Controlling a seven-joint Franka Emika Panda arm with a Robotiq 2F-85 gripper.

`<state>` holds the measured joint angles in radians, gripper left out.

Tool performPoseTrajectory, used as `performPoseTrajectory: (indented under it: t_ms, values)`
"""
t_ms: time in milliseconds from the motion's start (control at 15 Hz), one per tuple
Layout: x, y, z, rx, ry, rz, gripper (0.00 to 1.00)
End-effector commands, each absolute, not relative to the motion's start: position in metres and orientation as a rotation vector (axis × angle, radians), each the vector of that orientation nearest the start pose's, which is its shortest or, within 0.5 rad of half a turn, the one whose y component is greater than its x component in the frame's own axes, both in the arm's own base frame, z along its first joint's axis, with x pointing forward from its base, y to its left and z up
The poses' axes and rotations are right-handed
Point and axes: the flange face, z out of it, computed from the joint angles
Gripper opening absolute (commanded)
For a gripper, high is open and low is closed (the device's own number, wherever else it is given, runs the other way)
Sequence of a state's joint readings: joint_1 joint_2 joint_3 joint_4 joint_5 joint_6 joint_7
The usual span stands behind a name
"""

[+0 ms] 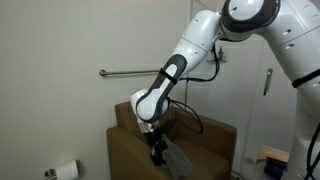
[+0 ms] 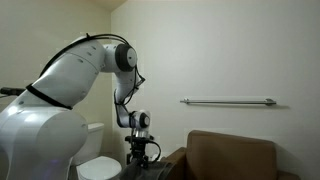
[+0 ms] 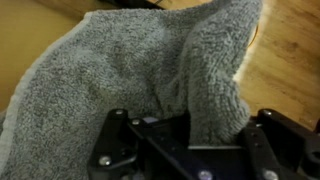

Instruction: Use the cloth to wipe the left arm of the couch

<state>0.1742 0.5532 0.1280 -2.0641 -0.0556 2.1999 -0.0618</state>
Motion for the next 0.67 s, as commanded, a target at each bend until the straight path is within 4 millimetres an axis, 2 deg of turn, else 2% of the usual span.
performPoseTrajectory:
  t_ms: [0,133,267,467,600]
  values:
    - [0.572,0.186,0.193,-3.206,-0.69,0.438,0.03]
    - [0.6,0.198,0.218,-3.305,-0.747,0.3,0.03]
    - [0.624,0.205,0.228,-3.352,-0.794,0.202,0.03]
    - [0.643,0.205,0.221,-3.371,-0.807,0.159,0.03]
    - [0.651,0.191,0.205,-3.384,-0.766,0.195,0.03]
